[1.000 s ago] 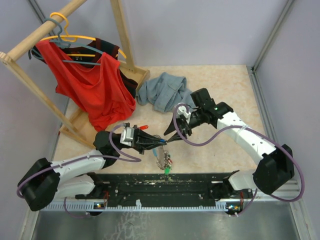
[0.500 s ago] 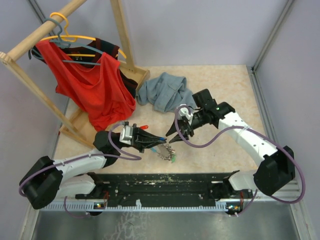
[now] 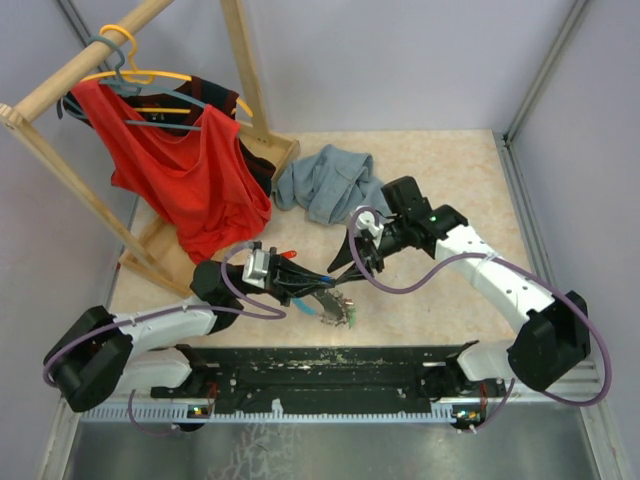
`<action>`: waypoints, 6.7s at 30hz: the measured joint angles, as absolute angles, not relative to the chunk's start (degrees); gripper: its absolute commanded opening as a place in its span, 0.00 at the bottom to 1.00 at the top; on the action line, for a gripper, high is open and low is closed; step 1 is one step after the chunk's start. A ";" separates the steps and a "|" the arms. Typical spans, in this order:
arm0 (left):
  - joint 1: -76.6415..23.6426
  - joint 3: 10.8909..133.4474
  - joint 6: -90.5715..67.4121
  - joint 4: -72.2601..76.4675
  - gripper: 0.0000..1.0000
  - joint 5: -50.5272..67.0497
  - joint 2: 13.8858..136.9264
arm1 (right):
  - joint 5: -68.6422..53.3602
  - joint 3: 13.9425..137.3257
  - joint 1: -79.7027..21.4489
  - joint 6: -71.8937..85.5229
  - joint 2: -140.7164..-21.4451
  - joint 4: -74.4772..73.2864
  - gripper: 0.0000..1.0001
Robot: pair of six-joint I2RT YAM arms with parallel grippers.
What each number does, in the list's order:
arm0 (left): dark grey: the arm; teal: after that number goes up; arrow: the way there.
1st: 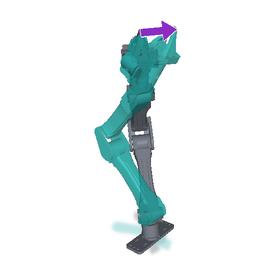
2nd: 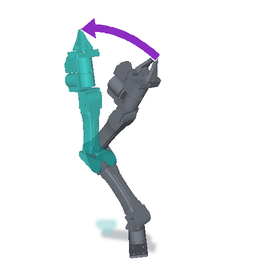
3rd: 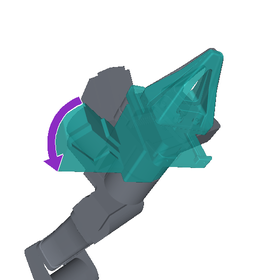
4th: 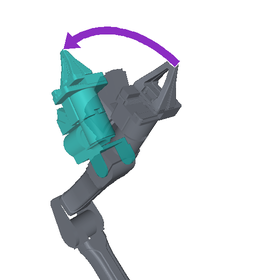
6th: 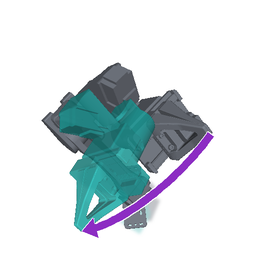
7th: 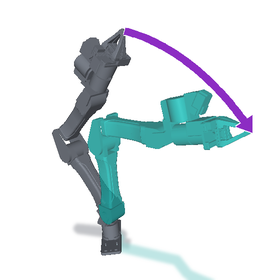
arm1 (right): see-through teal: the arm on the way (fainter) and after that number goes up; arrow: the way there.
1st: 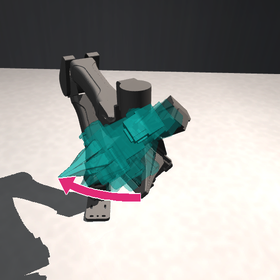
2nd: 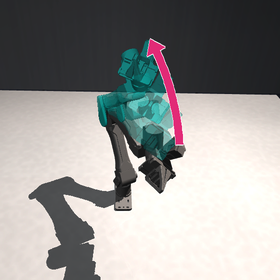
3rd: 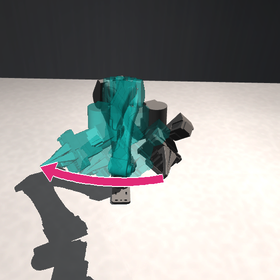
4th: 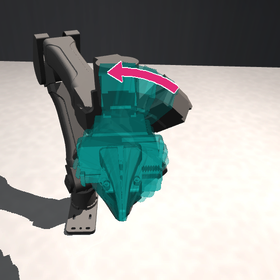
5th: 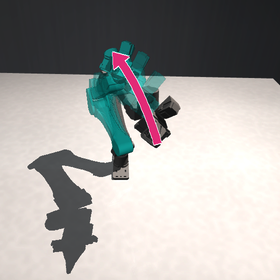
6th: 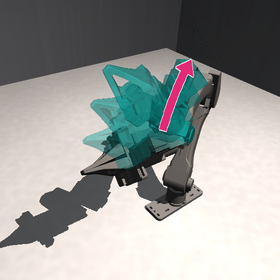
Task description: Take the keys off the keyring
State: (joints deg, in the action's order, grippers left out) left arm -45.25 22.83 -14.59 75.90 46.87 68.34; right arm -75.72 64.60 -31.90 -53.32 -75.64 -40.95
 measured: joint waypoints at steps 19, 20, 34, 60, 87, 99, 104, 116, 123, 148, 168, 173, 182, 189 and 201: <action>-45.23 22.83 -15.25 77.19 0.00 47.03 69.21 | -75.90 64.55 -34.50 -53.56 -76.03 -40.07 0.30; -45.21 22.83 -15.22 77.19 0.00 47.00 69.21 | -75.88 64.55 -34.79 -53.56 -76.18 -40.05 0.30; -45.06 22.83 -15.18 77.21 0.00 46.94 68.05 | -74.94 64.49 -35.24 -52.86 -76.66 -39.40 0.29; -44.56 22.68 -13.65 76.27 0.00 45.60 66.39 | -75.35 64.49 -35.24 -51.20 -76.66 -38.65 0.00; -44.47 22.57 -13.17 75.77 0.00 44.97 65.78 | -76.73 64.49 -35.24 -48.75 -77.01 -36.99 0.12; -44.47 22.33 -11.99 74.37 0.00 43.42 64.55 | -76.75 64.49 -35.24 -45.63 -77.45 -34.89 0.00; -44.45 20.71 -10.87 74.15 0.00 41.67 62.67 | -75.94 64.45 -34.98 -42.61 -77.45 -32.82 0.00; -44.21 12.97 -3.95 82.70 0.00 41.06 62.04 | -75.11 61.54 -33.82 -32.77 -77.45 -24.67 0.00; -44.21 10.00 -1.69 86.56 0.00 40.88 63.20 | -74.81 60.73 -33.80 -29.65 -77.45 -22.09 0.00; -44.21 17.93 -3.62 71.46 0.00 41.93 57.80 | -78.63 60.42 -33.98 -38.61 -77.45 -28.12 0.27; -44.21 19.75 -7.97 69.12 0.00 43.16 59.40 | -79.42 62.74 -34.20 -33.85 -77.45 -27.00 0.28; -44.21 19.81 -8.78 70.08 0.00 43.22 59.51 | -78.28 62.67 -34.46 -32.95 -77.45 -25.87 0.28; -44.21 19.81 -9.02 71.22 0.00 42.48 59.53 | -77.65 62.65 -35.20 -32.97 -77.45 -25.32 0.23; -44.21 19.81 -8.99 71.20 0.00 41.15 59.55 | -77.67 62.67 -35.20 -34.15 -77.45 -26.28 0.24; -44.21 19.81 -9.72 72.51 0.00 41.01 61.60 | -76.75 62.67 -35.20 -32.91 -77.45 -24.80 0.29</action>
